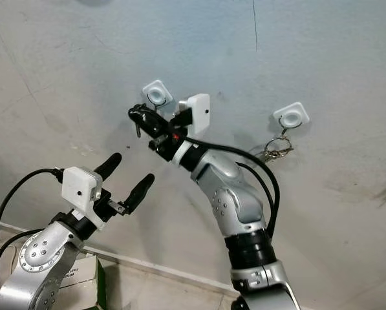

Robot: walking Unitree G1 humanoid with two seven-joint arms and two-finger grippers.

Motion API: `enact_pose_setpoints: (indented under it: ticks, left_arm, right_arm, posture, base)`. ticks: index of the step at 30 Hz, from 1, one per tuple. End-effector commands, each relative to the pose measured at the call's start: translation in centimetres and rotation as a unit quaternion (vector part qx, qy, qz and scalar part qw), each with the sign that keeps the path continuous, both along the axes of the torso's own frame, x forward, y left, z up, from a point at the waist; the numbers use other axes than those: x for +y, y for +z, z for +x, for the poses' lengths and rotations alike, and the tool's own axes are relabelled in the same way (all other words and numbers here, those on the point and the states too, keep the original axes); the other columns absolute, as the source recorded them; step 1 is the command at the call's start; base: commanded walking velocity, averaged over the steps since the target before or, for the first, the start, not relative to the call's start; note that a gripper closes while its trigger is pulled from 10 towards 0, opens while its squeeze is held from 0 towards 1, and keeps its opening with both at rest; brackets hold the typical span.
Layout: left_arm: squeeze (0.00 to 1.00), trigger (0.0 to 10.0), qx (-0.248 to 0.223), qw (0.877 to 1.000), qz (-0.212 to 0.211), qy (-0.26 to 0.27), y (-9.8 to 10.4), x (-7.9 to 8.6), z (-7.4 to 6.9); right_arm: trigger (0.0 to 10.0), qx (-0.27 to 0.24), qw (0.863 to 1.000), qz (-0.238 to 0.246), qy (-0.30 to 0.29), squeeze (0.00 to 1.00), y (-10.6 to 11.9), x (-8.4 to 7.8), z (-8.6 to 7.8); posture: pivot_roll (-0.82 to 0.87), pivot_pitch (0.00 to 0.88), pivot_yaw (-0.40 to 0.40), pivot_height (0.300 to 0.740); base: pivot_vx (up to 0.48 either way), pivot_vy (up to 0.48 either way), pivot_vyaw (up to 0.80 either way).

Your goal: Hang keys on a hook

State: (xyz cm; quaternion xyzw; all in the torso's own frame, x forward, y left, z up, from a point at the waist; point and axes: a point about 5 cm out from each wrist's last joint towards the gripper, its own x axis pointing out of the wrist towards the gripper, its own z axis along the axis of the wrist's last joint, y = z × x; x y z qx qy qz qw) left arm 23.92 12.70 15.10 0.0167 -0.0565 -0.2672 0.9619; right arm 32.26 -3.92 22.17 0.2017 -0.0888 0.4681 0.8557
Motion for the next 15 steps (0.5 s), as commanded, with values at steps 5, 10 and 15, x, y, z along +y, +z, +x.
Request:
enact_pose_setpoints:
  ticks: [5, 10, 15]
  left_arm:
    - [0.00, 10.0, 0.000, 1.000, 0.004, 0.008, 0.0, 0.2, -0.1]
    - [0.00, 10.0, 0.001, 1.000, 0.003, 0.006, -0.1, 0.1, -0.1]
    - [0.00, 10.0, 0.002, 1.000, 0.005, 0.006, -0.1, 0.2, -0.1]
  right_arm:
    - [10.0, -0.002, 1.000, 0.011, -0.015, 0.00, 0.4, -0.7, 0.2]
    - [10.0, 0.002, 1.000, 0.012, 0.003, 0.00, 0.0, -1.3, -0.5]
    - [10.0, 0.000, 0.999, 0.012, 0.031, 0.00, -0.2, -1.6, -1.6]
  posture:
    - [0.14, 0.000, 0.019, 0.740]
    - [0.14, 0.000, 0.020, 0.740]
    - [0.14, 0.000, 0.024, 0.740]
  base:
    - [0.000, 0.000, 0.00]
    - [0.000, 0.000, 0.00]
    - [0.000, 0.000, 0.00]
